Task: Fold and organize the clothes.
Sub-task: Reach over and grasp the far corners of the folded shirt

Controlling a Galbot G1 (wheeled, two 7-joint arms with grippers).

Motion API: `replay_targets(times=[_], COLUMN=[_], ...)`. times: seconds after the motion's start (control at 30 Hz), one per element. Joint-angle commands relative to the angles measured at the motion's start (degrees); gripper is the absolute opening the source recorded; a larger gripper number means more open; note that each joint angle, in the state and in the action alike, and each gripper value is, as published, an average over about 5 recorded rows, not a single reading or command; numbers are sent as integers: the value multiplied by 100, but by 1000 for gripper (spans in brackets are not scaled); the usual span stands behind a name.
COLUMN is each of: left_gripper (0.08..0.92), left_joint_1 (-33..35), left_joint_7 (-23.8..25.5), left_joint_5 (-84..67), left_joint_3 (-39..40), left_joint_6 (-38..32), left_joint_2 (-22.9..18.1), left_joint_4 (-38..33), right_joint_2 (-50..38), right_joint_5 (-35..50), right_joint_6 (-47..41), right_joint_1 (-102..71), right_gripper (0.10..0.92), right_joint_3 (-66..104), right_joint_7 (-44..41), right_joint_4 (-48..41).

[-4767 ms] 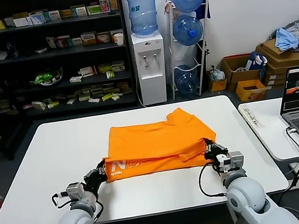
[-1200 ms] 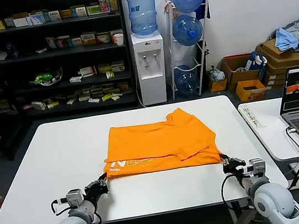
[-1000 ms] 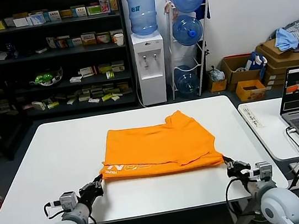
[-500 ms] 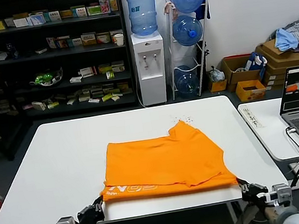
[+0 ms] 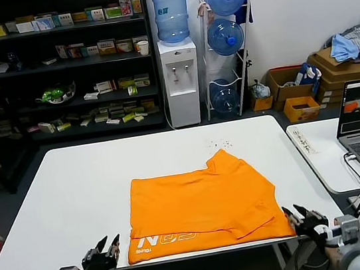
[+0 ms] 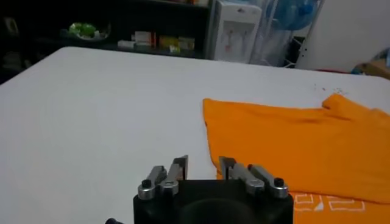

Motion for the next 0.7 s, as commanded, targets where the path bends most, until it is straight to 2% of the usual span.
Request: replay_targets(times=[0.03, 0.17, 0.3, 0.47, 0.7], left_gripper=[546, 667, 773, 821, 823], left_joint_1=[-2727, -4081, -4574, -4670, -4600], left_joint_7=[1050, 1726, 2131, 2283, 2249], left_joint_5=[-27, 289, 490, 459, 206], left_joint_3=[573, 1082, 1318, 1481, 1621], left_joint_6=[-414, -625, -629, -450, -227], left_joint_2=[-188, -1011, -1325, -1243, -1184], left_joint_4=[2103, 3816, 4709, 4987, 4833], right_joint_2=[261, 1222, 1987, 2339, 2439], right_joint_5=[353, -155, -826, -1376, -1377], right_joint_6=[167, 205, 247, 362, 263], right_joint_1=[3562, 4923, 5323, 5351, 5219], right_gripper=[596, 709, 798, 822, 823], right_joint_3=[-1649, -2377, -2554, -2531, -2554], right_joint_7=[-112, -373, -592, -881, -1091], right_joint_4=[-1865, -3561, -4646, -5288, -5433])
